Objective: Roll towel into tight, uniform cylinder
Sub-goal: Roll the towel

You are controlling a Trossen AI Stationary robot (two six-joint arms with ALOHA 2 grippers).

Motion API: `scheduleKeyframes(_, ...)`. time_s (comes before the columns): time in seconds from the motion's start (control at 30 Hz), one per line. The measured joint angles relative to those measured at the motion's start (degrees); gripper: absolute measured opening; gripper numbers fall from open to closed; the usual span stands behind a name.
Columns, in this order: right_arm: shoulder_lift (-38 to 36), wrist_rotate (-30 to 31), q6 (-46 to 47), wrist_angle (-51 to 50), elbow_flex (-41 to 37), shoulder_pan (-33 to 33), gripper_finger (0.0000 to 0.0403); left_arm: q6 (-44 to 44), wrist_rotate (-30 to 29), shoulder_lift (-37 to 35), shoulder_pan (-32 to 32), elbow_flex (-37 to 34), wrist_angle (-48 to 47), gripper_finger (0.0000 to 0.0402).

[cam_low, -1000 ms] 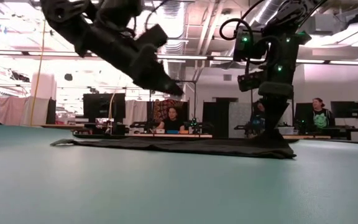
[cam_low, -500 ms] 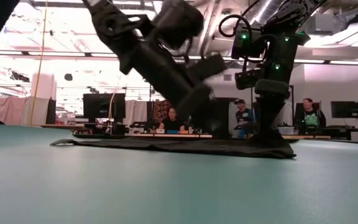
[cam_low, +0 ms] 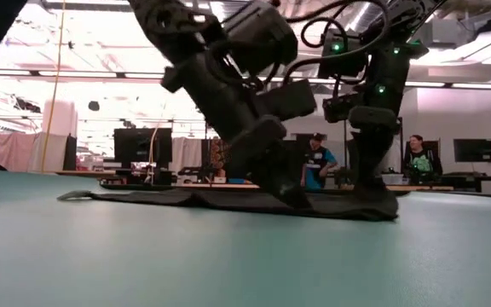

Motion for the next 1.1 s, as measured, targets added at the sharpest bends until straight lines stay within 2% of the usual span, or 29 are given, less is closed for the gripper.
scheduleKeyframes(0.17,0.0,-1.1,-1.9,-0.5,0.0,3.7,0.0029,2.4,-4.6,-3.3,-2.6,-0.2,-10.6,0.0)
scheduleKeyframes(0.3,0.0,-1.4,-1.2,-0.3,0.0,7.2,0.0063,6.1,-7.6,-7.3,-3.6,-0.6,-19.8,0.0)
scheduleKeyframes(0.4,0.0,-1.4,-1.1,0.5,0.0,10.4,0.0088,8.4,-7.7,-9.9,-3.8,-0.9,-26.8,0.0)
scheduleKeyframes(0.5,0.0,-1.4,-1.1,0.9,0.0,13.5,0.0109,8.8,-4.3,-11.7,-4.1,-0.9,-31.4,0.0)
scheduleKeyframes(0.6,0.0,-1.4,-1.1,3.7,0.0,15.8,0.0123,9.4,3.3,-12.7,-5.9,-0.9,-36.4,0.0)
scheduleKeyframes(0.67,0.0,-1.3,-2.4,6.6,0.0,16.6,0.0127,8.7,5.8,-13.5,-7.9,-1.1,-39.5,0.0)
scheduleKeyframes(0.77,0.0,-1.3,-5.5,11.7,0.0,16.6,0.0128,7.3,9.6,-15.4,-11.6,-3.2,-38.3,0.0)
scheduleKeyframes(0.83,0.0,-1.1,-8.0,15.3,0.0,15.8,0.0128,4.1,9.2,-17.3,-14.2,-4.9,-36.9,0.0)
scheduleKeyframes(0.9,0.0,-1.1,-10.5,18.9,0.0,14.8,0.0127,-1.1,3.7,-19.3,-16.3,-6.0,-36.5,0.0)
scheduleKeyframes(0.97,0.0,-1.1,-12.6,22.3,0.0,13.4,0.0127,-5.3,-5.0,-22.2,-17.9,-7.6,-36.9,0.0)
scheduleKeyframes(1.1,0.0,0.4,-13.6,27.2,0.0,10.7,0.0127,-15.4,-31.7,-30.0,-17.9,-13.7,-33.9,0.0)
